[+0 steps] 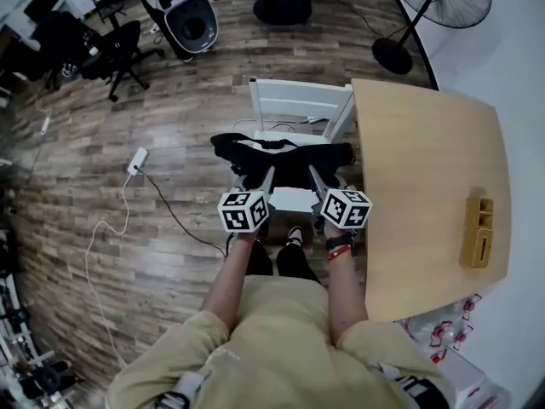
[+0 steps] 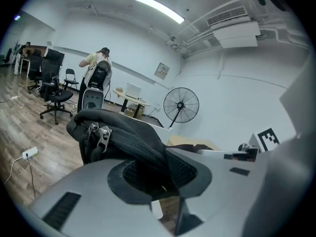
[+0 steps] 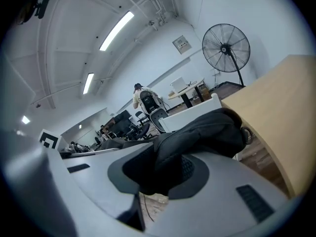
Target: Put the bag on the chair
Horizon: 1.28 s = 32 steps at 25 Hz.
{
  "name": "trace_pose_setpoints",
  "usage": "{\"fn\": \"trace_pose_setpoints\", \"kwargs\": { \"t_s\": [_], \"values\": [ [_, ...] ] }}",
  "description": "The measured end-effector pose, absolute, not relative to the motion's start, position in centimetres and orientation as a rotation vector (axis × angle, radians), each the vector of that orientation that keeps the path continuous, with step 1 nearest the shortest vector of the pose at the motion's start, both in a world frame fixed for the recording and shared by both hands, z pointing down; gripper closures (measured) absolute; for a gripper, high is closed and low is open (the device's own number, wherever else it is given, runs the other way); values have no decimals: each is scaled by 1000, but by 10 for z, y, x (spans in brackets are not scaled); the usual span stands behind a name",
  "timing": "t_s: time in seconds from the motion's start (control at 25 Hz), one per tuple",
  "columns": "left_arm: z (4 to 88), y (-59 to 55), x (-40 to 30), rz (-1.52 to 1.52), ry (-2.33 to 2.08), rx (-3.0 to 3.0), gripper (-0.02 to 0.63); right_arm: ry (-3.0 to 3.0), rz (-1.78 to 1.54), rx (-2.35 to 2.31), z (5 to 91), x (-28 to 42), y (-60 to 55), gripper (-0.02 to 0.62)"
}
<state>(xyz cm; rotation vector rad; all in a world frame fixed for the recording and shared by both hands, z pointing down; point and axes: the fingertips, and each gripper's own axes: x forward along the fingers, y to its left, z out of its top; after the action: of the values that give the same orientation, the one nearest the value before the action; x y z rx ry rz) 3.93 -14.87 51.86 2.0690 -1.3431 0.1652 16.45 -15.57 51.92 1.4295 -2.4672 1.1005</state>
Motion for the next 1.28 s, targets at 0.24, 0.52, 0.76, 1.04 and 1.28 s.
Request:
{"fn": "trace_pose_setpoints", "kwargs": {
  "t_s": [0.24, 0.52, 0.76, 1.04, 1.28],
  "values": [
    [576, -154, 30, 245, -1287, 1958, 499, -2332, 1246, 1431, 579, 156, -158, 512],
    [644, -151, 27, 333, -1223, 1851, 499, -2185, 1421, 1403, 649, 153, -157, 510],
    [704, -153, 29, 403, -1191, 1774, 497, -2058, 1524, 1393, 711, 158, -158, 508],
    [770, -163, 31, 413, -1156, 1645, 497, -1928, 1612, 1382, 772, 163, -170, 505],
    [823, -177, 36, 427, -1118, 1576, 495, -1829, 1719, 1409, 827, 170, -181, 500]
  ]
}}
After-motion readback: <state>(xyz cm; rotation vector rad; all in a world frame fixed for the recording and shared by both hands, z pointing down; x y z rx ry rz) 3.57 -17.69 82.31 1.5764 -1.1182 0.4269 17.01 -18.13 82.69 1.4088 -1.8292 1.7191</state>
